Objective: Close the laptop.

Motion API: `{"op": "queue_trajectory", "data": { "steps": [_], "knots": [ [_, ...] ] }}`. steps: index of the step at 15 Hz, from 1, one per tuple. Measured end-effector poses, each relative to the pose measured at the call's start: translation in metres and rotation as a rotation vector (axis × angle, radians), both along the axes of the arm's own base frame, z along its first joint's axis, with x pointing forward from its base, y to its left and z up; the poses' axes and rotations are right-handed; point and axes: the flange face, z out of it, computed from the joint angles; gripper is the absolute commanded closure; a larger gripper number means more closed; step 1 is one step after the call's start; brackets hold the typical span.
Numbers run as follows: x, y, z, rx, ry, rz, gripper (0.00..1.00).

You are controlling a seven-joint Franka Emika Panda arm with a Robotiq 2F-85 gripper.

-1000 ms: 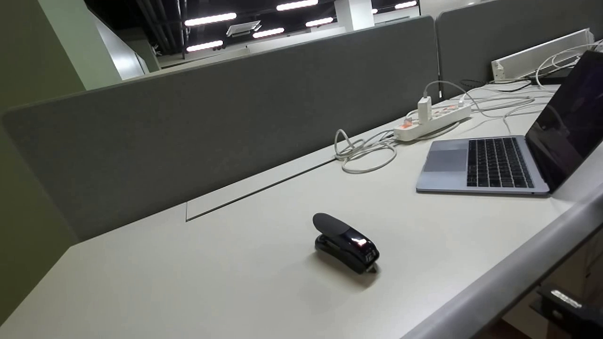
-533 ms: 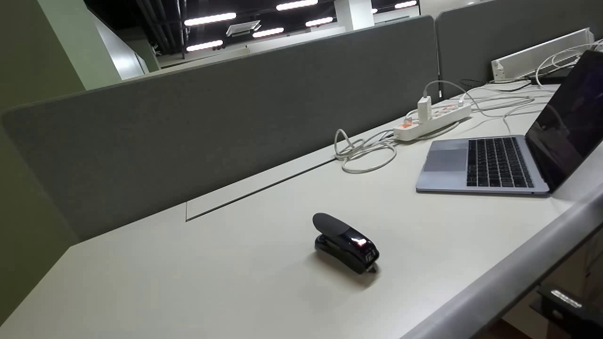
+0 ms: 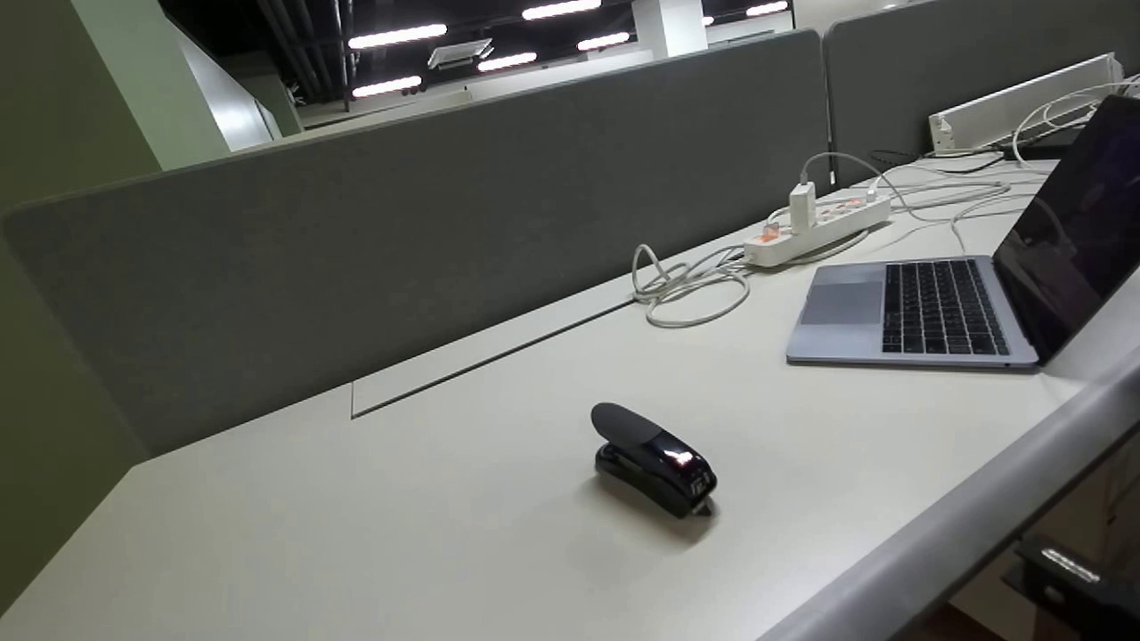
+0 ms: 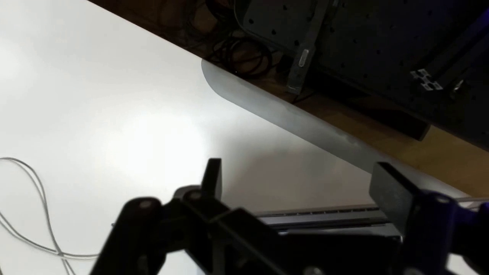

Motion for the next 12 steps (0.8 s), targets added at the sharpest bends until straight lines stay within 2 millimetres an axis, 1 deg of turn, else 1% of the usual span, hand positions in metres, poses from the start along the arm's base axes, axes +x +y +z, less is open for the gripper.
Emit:
{"op": "queue_trajectory", "data": {
  "steps": [2,5,9,12],
  "knots": [
    [0.0,-0.002,-0.016,0.011,0.033,0.011,0.0],
    [0.002,-0.003,-0.035,0.021,0.055,0.03,0.0],
    [0.012,-0.001,-0.051,0.016,0.024,0.061,0.0],
    [0.021,0.003,-0.056,0.007,-0.016,0.091,0.0]
  ]
}}
